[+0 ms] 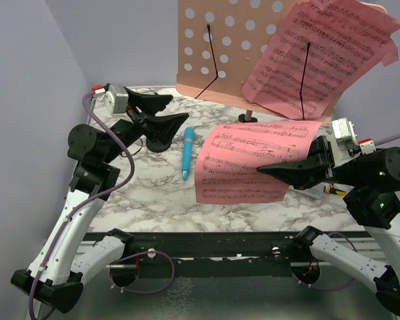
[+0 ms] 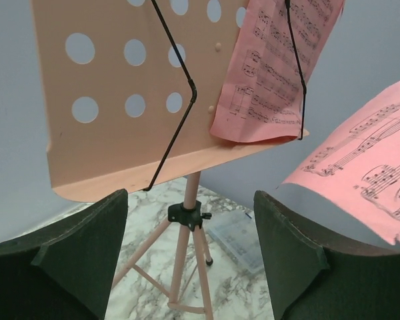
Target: Set up the instrument practice props
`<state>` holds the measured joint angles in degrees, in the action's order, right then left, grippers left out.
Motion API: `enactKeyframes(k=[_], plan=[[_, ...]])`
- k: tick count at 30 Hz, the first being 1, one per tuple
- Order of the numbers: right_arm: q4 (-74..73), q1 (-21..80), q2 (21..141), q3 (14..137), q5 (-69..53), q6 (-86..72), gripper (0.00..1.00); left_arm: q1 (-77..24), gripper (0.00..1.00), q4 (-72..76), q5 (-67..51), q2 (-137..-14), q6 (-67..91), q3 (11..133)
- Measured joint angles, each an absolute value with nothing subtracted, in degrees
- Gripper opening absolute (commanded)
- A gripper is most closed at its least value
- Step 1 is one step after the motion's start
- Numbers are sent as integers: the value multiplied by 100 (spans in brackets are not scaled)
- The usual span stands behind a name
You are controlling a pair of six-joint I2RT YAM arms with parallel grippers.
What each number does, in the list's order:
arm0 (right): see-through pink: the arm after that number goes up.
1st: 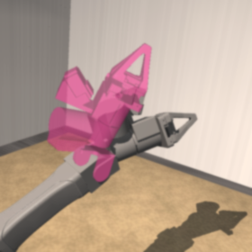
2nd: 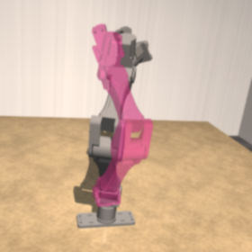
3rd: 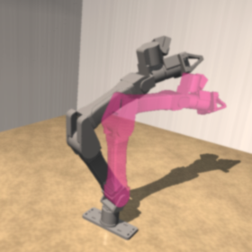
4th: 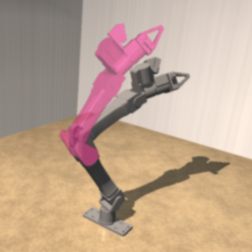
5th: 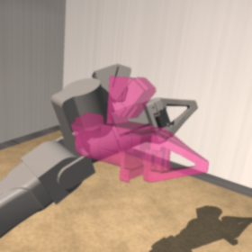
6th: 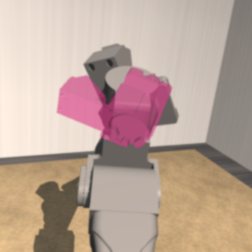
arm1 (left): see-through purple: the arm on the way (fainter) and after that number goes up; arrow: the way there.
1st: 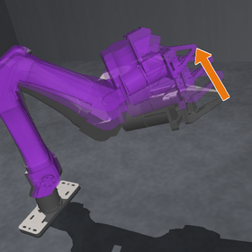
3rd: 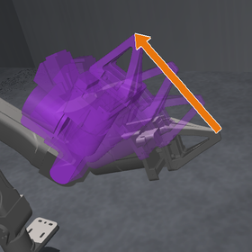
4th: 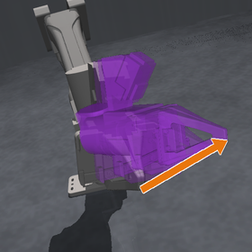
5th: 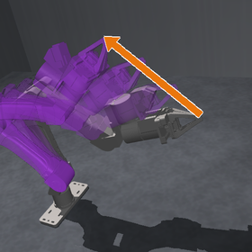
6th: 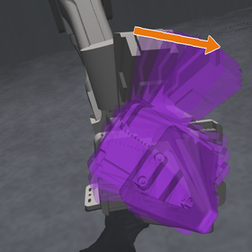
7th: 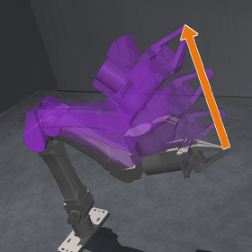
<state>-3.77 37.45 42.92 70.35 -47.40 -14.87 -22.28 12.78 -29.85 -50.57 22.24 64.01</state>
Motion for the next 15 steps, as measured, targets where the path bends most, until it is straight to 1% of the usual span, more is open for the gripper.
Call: enactKeyframes(k=[6,10,15], plan=[[-296,3745,4274,7065,-4781,-1319,1,-2228,89,1310,-3575,-5395,2569,6458],[-395,3745,4274,7035,-4744,-1144,1,-2224,90,1500,-4139,-5378,3015,6311],[-438,3745,4292,6930,-4731,-1035,1,-2224,90,2139,-4921,-5253,3876,5861]])
